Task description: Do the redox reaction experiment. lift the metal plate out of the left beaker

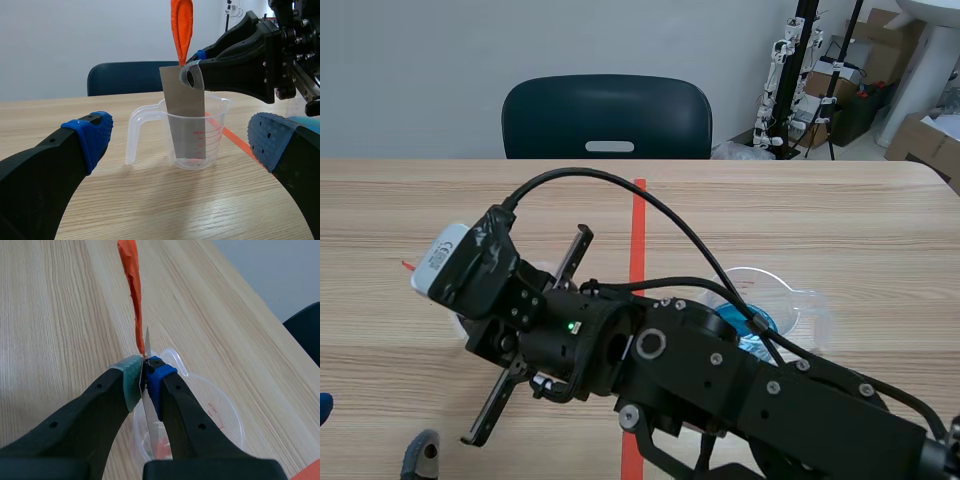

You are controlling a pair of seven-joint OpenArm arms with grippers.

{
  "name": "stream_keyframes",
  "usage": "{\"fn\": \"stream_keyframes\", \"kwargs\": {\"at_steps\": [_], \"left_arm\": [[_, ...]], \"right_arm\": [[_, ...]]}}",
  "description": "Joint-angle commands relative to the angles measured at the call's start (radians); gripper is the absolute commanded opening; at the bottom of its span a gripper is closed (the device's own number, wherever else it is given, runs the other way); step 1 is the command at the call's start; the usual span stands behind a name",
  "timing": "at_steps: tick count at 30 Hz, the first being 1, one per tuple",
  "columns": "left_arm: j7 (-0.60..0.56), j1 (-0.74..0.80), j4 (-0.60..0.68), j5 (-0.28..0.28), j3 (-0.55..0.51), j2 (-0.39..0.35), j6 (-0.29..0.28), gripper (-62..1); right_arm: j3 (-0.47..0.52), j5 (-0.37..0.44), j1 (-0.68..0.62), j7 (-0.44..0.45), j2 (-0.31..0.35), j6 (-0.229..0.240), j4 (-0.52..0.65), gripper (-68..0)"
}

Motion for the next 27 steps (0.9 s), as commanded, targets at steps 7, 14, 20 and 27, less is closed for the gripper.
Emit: {"fn": "stream_keyframes", "kwargs": {"at_steps": [7, 14, 20, 27], "left_arm": [[-0.013, 0.008, 0.016, -0.007, -0.002, -0.009, -0.002, -4.1], [-0.013, 0.008, 0.016, -0.007, -0.002, -0.009, -0.002, -4.1], [-0.013, 0.008, 0.016, -0.007, -0.002, -0.009, -0.002, -4.1], [-0.013, 0.008, 0.016, -0.007, -0.002, -0.009, -0.002, -4.1]], "right_arm": [[0.061, 0.076, 0.017, -0.014, -0.001, -0.003, 0.02, -64.3], [0.06, 0.157, 0.019, -0.011, 0.02, -0.003, 0.02, -64.3], [0.061, 0.189, 0.019, -0.01, 0.029, -0.003, 0.02, -64.3], [0.107, 0.253, 0.019, -0.015, 0.034, 0.008, 0.02, -64.3]]}}
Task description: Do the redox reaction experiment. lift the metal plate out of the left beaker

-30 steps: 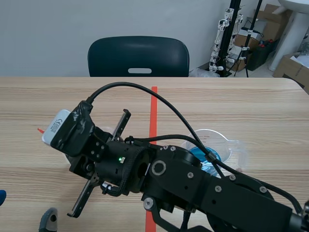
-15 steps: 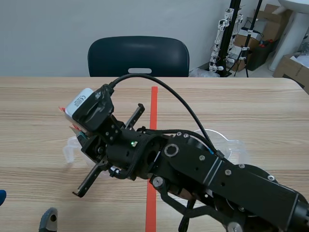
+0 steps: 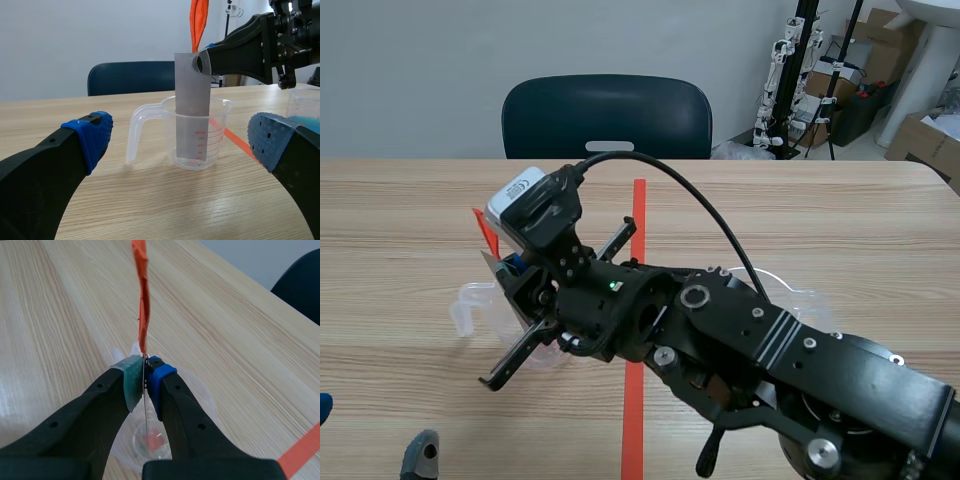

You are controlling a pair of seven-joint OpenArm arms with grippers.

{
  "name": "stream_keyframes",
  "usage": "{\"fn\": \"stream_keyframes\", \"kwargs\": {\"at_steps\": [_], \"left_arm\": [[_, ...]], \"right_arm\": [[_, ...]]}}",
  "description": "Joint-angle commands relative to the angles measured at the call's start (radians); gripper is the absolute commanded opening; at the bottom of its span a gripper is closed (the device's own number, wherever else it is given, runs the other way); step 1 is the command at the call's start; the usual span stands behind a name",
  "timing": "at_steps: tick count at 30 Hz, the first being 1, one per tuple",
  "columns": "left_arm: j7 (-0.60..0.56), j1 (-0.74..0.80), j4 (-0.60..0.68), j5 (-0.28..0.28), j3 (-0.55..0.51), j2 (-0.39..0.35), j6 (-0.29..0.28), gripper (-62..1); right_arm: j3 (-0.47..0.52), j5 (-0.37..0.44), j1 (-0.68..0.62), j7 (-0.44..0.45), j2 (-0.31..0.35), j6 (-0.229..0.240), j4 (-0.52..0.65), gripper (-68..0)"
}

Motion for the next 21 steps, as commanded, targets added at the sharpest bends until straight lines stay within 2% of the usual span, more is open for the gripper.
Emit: {"fn": "stream_keyframes", "kwargs": {"at_steps": [1, 6, 16, 18, 21], "left_arm": [[-0.013, 0.008, 0.016, -0.007, -0.002, -0.009, -0.002, -4.1], [-0.013, 0.008, 0.016, -0.007, -0.002, -0.009, -0.002, -4.1], [-0.007, 0.008, 0.016, -0.007, -0.002, -0.009, -0.002, -4.1], [-0.006, 0.008, 0.016, -0.006, -0.002, -0.009, -0.002, -4.1], [-0.006, 0.008, 0.016, -0.007, -0.002, -0.009, -0.002, -4.1]], "right_arm": [[0.019, 0.006, 0.017, 0.008, 0.008, 0.005, 0.018, -64.3], [0.024, 0.006, 0.018, 0.003, 0.01, 0.054, 0.022, -64.3], [0.026, 0.005, 0.018, -0.017, 0.04, 0.081, 0.082, -64.3], [0.032, 0.002, 0.018, -0.027, 0.05, 0.084, 0.109, -67.1], [0.043, 0.002, 0.018, -0.034, 0.066, 0.083, 0.147, -67.0]]}}
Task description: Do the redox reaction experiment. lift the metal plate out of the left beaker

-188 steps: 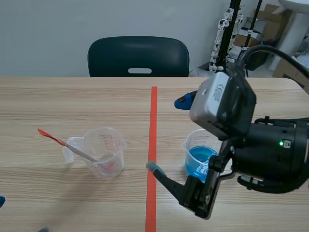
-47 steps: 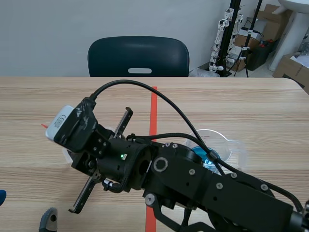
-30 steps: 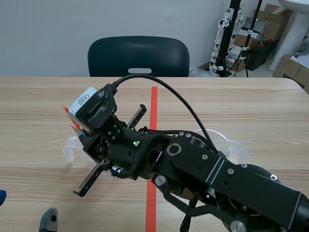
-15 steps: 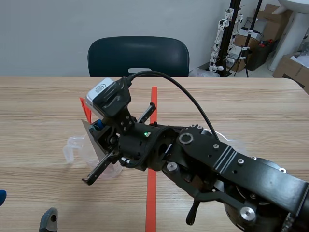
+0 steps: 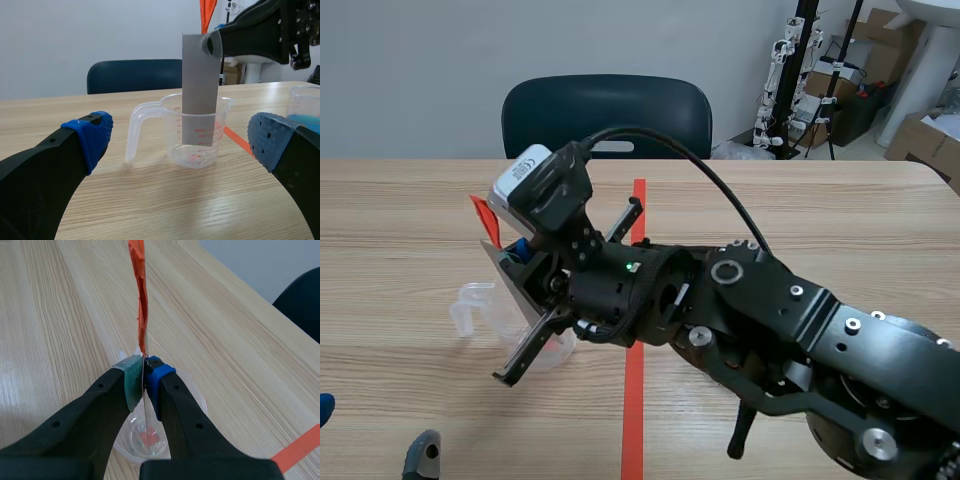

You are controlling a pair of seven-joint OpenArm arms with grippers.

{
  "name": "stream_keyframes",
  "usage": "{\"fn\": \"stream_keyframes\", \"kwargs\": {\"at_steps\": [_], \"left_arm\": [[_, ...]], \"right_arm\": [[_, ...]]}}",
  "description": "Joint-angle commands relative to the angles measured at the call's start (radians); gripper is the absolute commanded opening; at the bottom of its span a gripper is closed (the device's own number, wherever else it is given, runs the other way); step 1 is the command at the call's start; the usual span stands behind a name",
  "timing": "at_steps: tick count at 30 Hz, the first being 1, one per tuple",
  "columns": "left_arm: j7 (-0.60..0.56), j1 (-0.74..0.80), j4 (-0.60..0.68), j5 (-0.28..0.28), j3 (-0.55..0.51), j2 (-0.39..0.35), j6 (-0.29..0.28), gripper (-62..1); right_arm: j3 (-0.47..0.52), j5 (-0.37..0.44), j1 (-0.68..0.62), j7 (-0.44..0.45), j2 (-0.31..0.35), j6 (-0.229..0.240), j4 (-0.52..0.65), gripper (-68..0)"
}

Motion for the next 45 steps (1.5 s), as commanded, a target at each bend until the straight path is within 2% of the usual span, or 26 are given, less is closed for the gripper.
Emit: {"fn": "stream_keyframes", "kwargs": {"at_steps": [1, 5, 8, 16, 17, 20, 23, 29, 33, 38, 45], "left_arm": [[-0.015, 0.008, 0.016, -0.006, -0.002, -0.009, -0.002, -4.1], [-0.015, 0.008, 0.016, -0.006, -0.002, -0.009, -0.002, -4.1], [-0.015, 0.008, 0.016, -0.006, -0.002, -0.009, -0.002, -4.1], [-0.015, 0.008, 0.016, -0.006, -0.002, -0.009, -0.002, -4.1], [-0.015, 0.008, 0.016, -0.006, -0.002, -0.009, -0.002, -4.1], [-0.015, 0.008, 0.016, -0.006, -0.002, -0.009, -0.002, -4.1], [-0.015, 0.008, 0.016, -0.006, -0.002, -0.009, -0.002, -4.1], [-0.015, 0.008, 0.016, -0.006, -0.002, -0.009, -0.002, -4.1], [-0.015, 0.008, 0.016, -0.006, -0.002, -0.009, -0.002, -4.1], [-0.015, 0.008, 0.016, -0.007, -0.002, -0.009, -0.002, -4.1], [-0.015, 0.008, 0.016, -0.006, -0.002, -0.009, -0.002, -4.1]], "right_arm": [[0.022, 0.004, 0.018, 0.007, 0.005, -0.002, 0.04, -67.0], [0.043, 0.004, 0.018, -0.028, 0.007, 0.003, 0.079, -67.0], [0.058, 0.016, 0.018, -0.062, 0.007, 0.043, 0.105, -66.9], [0.104, 0.077, 0.018, -0.159, 0.007, 0.103, 0.171, -66.9], [0.112, 0.092, 0.018, -0.171, 0.007, 0.106, 0.175, -66.9], [0.135, 0.135, 0.032, -0.211, 0.007, 0.171, 0.184, -66.9], [0.146, 0.183, 0.061, -0.258, 0.007, 0.193, 0.187, -66.9], [0.168, 0.281, 0.13, -0.33, 0.019, 0.28, 0.188, -66.9], [0.168, 0.346, 0.182, -0.338, 0.038, 0.292, 0.188, -66.9], [0.168, 0.436, 0.251, -0.368, 0.055, 0.365, 0.188, -66.9], [0.168, 0.562, 0.334, -0.395, 0.098, 0.41, 0.188, -66.9]]}}
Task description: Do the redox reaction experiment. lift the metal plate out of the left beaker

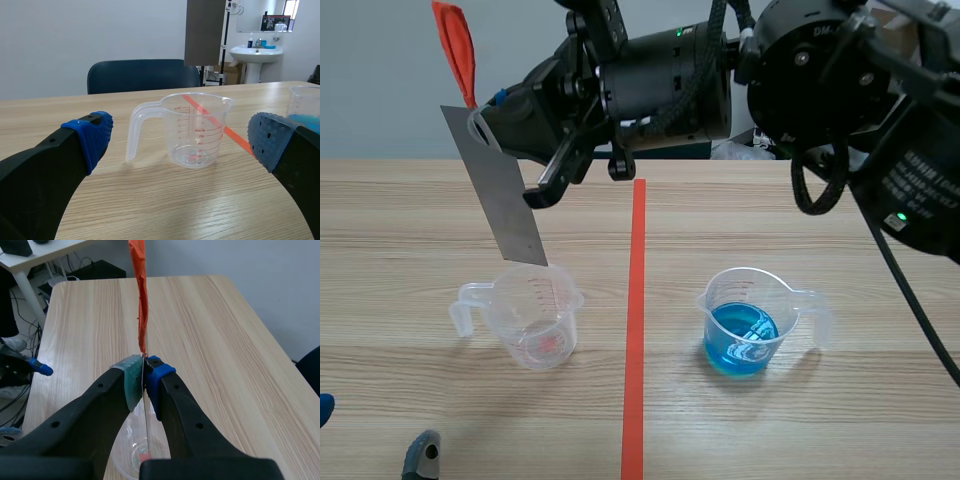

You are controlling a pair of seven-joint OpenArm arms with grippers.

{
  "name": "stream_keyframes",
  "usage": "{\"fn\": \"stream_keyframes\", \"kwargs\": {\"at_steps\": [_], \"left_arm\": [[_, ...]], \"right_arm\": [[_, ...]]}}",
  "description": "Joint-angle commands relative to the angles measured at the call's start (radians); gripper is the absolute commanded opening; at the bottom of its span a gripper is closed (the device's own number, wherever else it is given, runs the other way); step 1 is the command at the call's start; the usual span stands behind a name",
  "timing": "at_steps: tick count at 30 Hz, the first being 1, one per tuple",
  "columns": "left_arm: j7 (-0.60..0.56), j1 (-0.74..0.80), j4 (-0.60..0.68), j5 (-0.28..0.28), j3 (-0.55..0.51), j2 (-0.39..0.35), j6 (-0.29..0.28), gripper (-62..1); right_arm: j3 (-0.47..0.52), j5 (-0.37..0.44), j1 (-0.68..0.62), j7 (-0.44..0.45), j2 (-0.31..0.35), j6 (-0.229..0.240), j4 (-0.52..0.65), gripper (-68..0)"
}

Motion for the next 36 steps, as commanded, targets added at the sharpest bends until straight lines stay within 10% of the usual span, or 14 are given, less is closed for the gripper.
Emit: {"fn": "stream_keyframes", "kwargs": {"at_steps": [1, 12, 36], "left_arm": [[-0.015, 0.008, 0.016, -0.007, -0.002, -0.009, -0.002, -4.1], [-0.015, 0.008, 0.016, -0.007, -0.002, -0.009, -0.002, -4.1], [-0.015, 0.008, 0.016, -0.007, -0.002, -0.009, -0.002, -4.1]], "right_arm": [[0.006, 0.043, 0.041, 0.012, 0.019, 0.0, 0.02, -66.9], [0.006, 0.266, 0.126, -0.077, 0.06, 0.051, 0.02, -66.9], [0.001, 0.288, 0.175, -0.087, 0.061, 0.06, 0.02, -66.9]]}}
